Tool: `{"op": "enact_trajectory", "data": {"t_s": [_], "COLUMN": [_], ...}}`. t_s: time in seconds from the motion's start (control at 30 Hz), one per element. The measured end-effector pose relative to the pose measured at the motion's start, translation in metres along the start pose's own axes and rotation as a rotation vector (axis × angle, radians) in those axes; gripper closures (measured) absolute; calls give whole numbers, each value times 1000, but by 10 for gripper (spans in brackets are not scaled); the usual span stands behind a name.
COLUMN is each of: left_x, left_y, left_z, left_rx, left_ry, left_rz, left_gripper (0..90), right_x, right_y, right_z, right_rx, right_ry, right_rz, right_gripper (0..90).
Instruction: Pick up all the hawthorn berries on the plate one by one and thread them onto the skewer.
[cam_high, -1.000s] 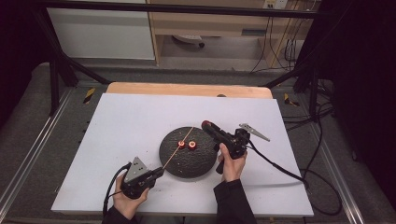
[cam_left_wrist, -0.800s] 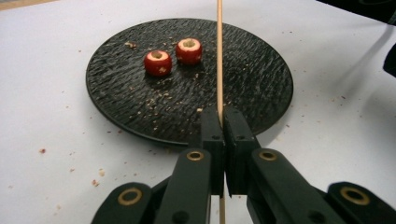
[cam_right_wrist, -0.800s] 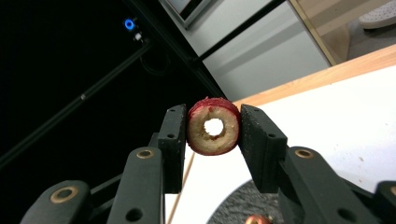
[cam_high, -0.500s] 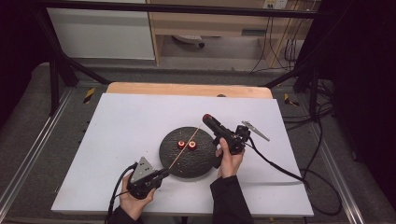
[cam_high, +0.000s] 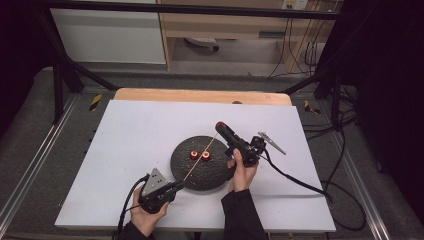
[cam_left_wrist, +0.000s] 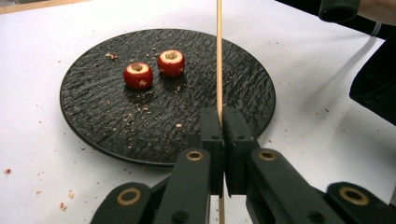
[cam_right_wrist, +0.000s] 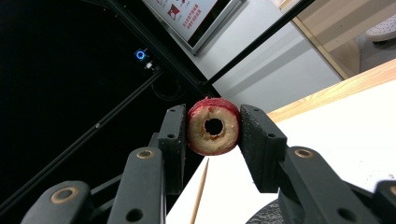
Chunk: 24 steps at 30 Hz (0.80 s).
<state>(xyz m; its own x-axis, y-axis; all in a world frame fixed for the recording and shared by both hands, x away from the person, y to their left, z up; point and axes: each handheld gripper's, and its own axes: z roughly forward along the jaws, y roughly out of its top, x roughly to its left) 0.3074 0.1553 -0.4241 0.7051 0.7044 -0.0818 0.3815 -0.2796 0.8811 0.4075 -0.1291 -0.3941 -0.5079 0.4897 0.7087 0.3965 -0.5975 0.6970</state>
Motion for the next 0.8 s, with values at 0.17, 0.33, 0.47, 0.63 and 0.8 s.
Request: {"op": "enact_trajectory", "data": {"t_s": [0.17,0.33,0.47,0.63,0.8], "left_x": [-1,-3,-6,-9,-12], "left_y": [1,3,6,11,18], "left_z": [2,4,7,11,16], "left_rx": [-3,-16,-23,-29,-37], "left_ry": [1,9,14,22,29], "left_rz": [-9,-31,-44,-59,-71], "left_gripper": [876,876,876,876,876], "right_x": [0,0,0,-1,-1], "right_y": [-3,-5,-7,-10,-13], "right_z": [0,0,0,0,0], "right_rx": [4,0,-1,0,5], "right_ry": [12,19,20,22,25], "right_rz": [9,19,21,20,20], "right_gripper": [630,630,630,631,631]}}
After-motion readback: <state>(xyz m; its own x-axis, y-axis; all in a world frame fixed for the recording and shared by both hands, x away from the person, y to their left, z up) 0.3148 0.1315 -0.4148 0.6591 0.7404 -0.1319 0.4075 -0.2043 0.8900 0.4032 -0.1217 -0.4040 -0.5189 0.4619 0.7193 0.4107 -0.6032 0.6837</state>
